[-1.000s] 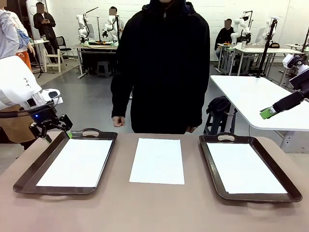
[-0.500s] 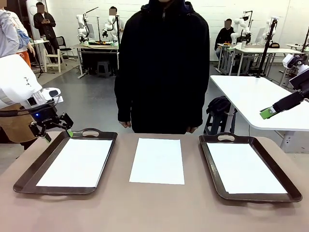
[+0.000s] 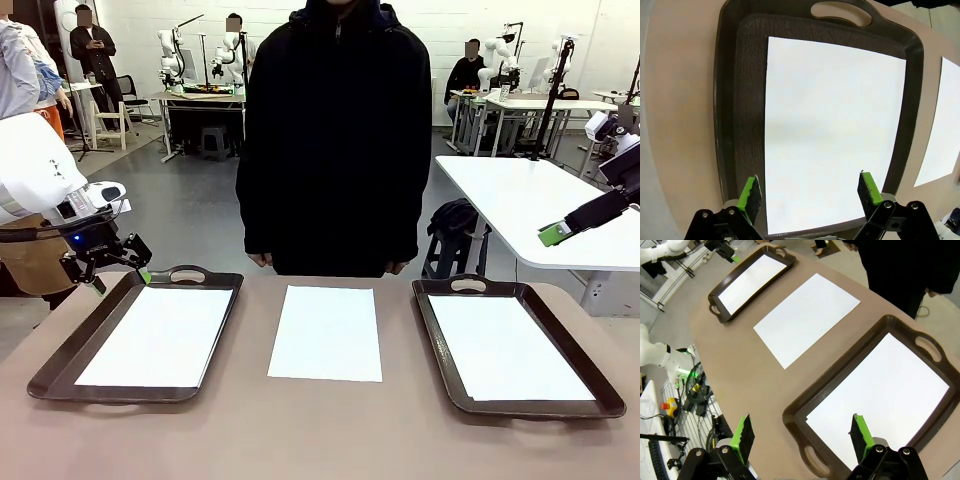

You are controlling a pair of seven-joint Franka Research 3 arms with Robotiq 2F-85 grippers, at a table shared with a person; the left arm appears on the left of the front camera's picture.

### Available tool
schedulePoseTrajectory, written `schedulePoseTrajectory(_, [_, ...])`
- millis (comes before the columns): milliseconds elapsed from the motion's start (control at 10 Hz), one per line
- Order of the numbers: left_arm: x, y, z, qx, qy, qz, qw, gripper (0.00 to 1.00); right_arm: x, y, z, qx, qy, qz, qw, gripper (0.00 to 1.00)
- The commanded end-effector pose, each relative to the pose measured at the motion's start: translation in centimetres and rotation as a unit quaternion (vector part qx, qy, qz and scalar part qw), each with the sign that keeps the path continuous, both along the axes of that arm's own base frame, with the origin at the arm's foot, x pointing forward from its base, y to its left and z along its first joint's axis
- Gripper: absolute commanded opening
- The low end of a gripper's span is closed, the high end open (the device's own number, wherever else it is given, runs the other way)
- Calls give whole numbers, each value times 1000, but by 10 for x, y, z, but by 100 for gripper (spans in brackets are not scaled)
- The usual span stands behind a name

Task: Sort the A4 documents.
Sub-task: Receive the A4 Paper.

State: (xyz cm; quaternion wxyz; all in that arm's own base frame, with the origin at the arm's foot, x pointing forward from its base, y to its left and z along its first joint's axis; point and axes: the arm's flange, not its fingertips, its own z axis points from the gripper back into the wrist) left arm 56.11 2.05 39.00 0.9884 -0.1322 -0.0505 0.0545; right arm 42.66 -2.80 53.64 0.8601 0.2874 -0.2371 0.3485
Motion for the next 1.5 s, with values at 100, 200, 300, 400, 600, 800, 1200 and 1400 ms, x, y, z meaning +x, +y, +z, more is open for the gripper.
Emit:
schedulePoseTrajectory(100, [0,1,0,1,-1,-1,1000,100,0,1,-1,3,-1,5,1000,100])
schedulePoseTrajectory(200, [0,1,0,1,-1,-1,1000,100,0,1,-1,3,-1,5,1000,100])
schedulePoseTrajectory(300, [0,1,0,1,-1,-1,1000,100,0,1,-1,3,-1,5,1000,100])
schedulePoseTrajectory(400, [0,0,0,0,0,0,1000,100,0,1,-1,3,-1,5,1000,100])
schedulePoseTrajectory(600, [-14,-25,69,24,-130,-70,989,100,0,1,-1,3,-1,5,1000,100])
schedulePoseTrajectory(800, [-31,-35,116,69,-207,-82,972,100,0,1,-1,3,-1,5,1000,100])
schedulePoseTrajectory(1200, [-79,-34,150,-35,-350,-196,915,100,0,1,-1,3,-1,5,1000,100])
schedulePoseTrajectory(1400, [-90,-24,146,-100,-365,-262,888,100,0,1,-1,3,-1,5,1000,100])
